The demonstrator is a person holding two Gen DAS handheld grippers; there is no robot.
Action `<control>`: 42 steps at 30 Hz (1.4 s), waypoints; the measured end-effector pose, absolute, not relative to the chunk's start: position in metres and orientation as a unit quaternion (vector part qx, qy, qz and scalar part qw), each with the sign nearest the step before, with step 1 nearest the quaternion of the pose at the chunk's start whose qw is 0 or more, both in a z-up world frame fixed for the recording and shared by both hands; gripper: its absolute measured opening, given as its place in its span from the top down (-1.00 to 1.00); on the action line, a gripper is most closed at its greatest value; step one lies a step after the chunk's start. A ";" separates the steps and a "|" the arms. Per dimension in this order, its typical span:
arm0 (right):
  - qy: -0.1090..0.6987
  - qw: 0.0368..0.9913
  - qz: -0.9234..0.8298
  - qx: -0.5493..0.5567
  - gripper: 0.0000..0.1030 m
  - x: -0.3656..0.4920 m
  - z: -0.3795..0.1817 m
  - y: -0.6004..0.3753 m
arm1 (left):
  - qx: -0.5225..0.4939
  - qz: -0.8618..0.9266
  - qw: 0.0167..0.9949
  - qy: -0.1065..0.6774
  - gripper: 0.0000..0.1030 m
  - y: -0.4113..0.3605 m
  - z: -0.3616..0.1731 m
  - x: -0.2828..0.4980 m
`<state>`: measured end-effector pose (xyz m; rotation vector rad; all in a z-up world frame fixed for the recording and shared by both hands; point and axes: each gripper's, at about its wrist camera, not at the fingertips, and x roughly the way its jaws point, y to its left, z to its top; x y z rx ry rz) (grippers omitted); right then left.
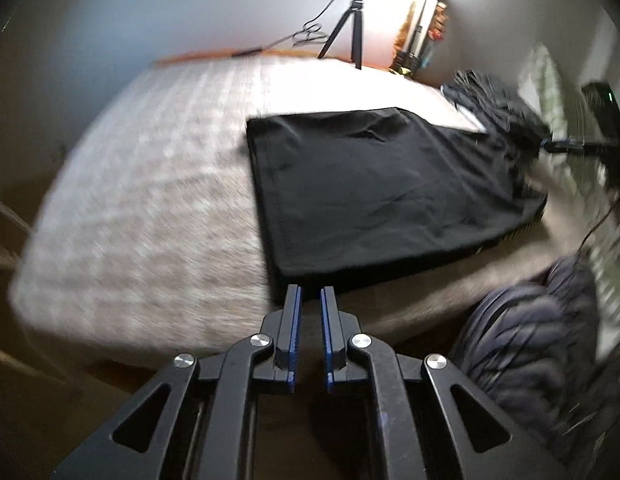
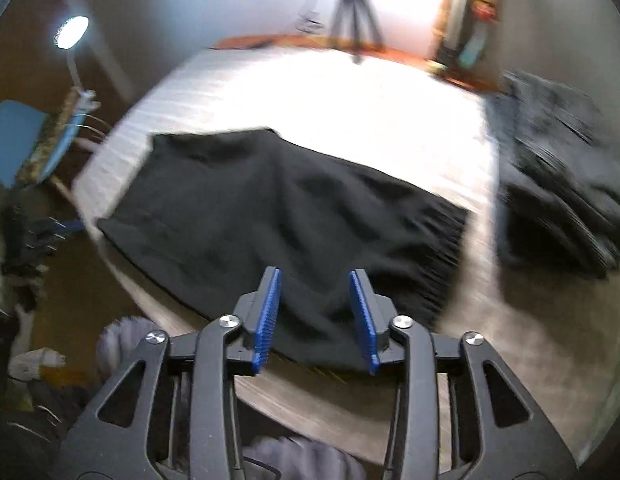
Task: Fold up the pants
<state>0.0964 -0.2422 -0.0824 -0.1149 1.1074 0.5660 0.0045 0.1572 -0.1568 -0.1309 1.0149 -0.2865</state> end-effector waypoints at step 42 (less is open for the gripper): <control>0.579 0.652 0.478 -0.106 0.15 0.100 -0.174 0.059 | -0.106 0.001 0.865 0.491 0.87 0.143 -0.194 0.017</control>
